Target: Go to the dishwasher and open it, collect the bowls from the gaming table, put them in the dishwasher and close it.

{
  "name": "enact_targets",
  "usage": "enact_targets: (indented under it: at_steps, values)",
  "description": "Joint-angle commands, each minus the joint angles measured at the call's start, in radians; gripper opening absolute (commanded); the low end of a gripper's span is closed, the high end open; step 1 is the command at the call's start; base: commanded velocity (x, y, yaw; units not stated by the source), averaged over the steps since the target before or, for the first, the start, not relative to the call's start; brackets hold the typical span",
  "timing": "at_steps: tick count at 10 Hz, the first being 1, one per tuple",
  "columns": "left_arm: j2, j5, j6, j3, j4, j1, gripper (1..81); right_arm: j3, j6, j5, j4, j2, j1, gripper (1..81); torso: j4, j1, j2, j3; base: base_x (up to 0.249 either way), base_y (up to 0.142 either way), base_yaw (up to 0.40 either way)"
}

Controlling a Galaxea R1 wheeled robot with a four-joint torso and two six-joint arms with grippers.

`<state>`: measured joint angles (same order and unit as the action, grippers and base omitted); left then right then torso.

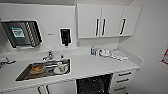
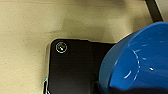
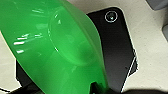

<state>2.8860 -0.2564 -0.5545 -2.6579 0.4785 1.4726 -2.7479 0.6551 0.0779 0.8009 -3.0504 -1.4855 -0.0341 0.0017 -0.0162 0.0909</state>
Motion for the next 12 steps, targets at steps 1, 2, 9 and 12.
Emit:
enact_targets:
  at_steps: [1,2,9,12]
  values:
    - [-0.017,0.031,-0.004,0.004,0.009,-0.037,1.0,0.007,0.006,-0.081,-0.014,-0.001,0.038,1.0,0.000,0.000,0.000,0.000,0.000,0.000,0.000]
    - [-0.020,0.031,-0.002,0.010,0.011,-0.036,1.0,0.016,0.005,-0.087,-0.014,0.006,0.040,1.0,0.000,0.000,0.000,0.000,0.000,0.000,0.000]
    - [-0.242,0.008,-0.004,0.355,0.009,-0.036,1.0,0.409,-0.002,-0.092,-0.003,0.266,0.059,1.0,0.000,0.000,0.000,0.000,0.000,0.000,0.000]
    - [-0.344,0.006,-0.002,0.501,0.008,-0.044,1.0,0.439,-0.002,-0.092,-0.002,0.302,0.070,1.0,0.000,0.000,0.000,0.000,0.000,0.000,0.000]
